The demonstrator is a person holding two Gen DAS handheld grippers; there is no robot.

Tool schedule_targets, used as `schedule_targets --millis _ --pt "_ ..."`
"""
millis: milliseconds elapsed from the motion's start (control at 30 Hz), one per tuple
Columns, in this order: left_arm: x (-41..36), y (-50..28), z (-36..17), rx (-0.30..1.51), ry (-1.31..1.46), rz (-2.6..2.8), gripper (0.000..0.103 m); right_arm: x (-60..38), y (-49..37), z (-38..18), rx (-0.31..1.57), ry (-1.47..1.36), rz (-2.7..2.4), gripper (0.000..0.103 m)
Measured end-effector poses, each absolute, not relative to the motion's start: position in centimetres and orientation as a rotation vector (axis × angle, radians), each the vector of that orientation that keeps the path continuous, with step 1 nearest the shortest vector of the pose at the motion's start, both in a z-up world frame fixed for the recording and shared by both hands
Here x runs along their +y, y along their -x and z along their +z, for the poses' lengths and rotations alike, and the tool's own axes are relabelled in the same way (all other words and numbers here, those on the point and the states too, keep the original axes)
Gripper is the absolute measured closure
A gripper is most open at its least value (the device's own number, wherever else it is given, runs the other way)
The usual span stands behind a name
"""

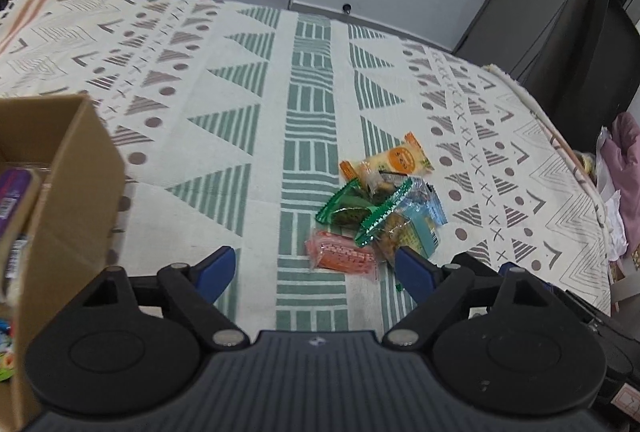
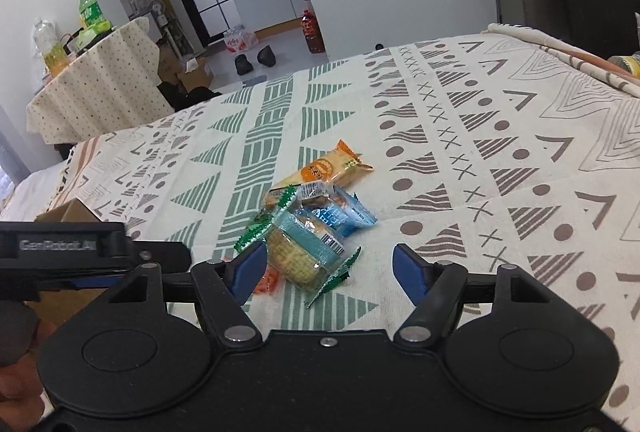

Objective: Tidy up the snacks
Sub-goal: 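Move both grippers back from the box toward the snack pile, then grasp the orange-pink pack with the left gripper while the right grasps the round biscuit pack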

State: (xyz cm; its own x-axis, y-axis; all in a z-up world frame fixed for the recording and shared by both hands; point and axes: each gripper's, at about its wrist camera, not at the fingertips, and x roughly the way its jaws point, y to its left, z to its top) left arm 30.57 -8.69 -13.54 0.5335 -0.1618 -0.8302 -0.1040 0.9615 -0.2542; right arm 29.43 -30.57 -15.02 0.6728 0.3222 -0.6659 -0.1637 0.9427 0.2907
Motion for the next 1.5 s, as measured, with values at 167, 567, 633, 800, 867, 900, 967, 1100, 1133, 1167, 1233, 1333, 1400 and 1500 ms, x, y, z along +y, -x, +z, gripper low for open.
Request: schedule_targets --millis 167,567,633,800,867,900,967,1100,1133,1167,1233,1333,1400,1500 --pt "-9.5 -32.2 -15.3 1.037 0.279 -0.055 0.017 -30.7 -30.2 -16.2 0.816 -0.206 0.267 0.034" --pt "-10.7 -34.2 -18.6 1.08 0.272 -0.088 0.031 -30.2 -31.0 -17.8 0.846 -0.192 0.3 0.036" --pt "-10.6 -34.4 -19.0 1.09 0.29 -0.088 0.042 -29.7 -31.2 -17.9 0.839 -0.162 0.31 0.036" --pt "-10.0 -34.5 -18.9 1.105 0.318 -0.075 0.059 -28.5 -31.5 -17.9 0.812 -0.117 0.336 0.036" --pt "-9.6 -34.4 -18.8 1.104 0.319 -0.062 0.06 -28.1 -31.6 -17.9 0.803 -0.098 0.34 0.036" --pt "-9.4 -34.4 -18.7 1.104 0.321 -0.053 0.061 -27.9 -31.7 -18.0 0.799 -0.09 0.342 0.036" --pt "-8.9 -34.2 -18.5 1.099 0.324 -0.034 0.061 -27.5 -31.9 -18.1 0.793 -0.062 0.341 0.036" --pt "-7.9 -33.8 -17.9 1.085 0.329 -0.004 0.062 -26.7 -32.5 -18.1 0.774 -0.032 0.355 0.032" --pt "-7.6 -33.8 -17.7 1.083 0.33 0.003 0.062 -26.5 -32.6 -18.2 0.769 -0.018 0.357 0.031" --pt "-7.3 -33.7 -17.6 1.08 0.331 0.01 0.062 -26.2 -32.6 -18.2 0.764 0.0 0.357 0.029" --pt "-6.8 -33.5 -17.2 1.074 0.332 0.024 0.062 -25.9 -32.8 -18.2 0.761 0.017 0.36 0.028" --pt "-6.1 -33.1 -16.7 1.065 0.333 0.04 0.062 -25.8 -32.9 -18.4 0.784 0.009 0.349 0.032" --pt "-5.8 -32.8 -16.4 1.058 0.335 0.047 0.062 -25.9 -32.9 -18.6 0.803 0.022 0.328 0.043" --pt "-5.5 -32.4 -16.0 1.051 0.332 0.052 0.062 -26.2 -32.6 -18.2 0.813 -0.001 0.321 0.052"
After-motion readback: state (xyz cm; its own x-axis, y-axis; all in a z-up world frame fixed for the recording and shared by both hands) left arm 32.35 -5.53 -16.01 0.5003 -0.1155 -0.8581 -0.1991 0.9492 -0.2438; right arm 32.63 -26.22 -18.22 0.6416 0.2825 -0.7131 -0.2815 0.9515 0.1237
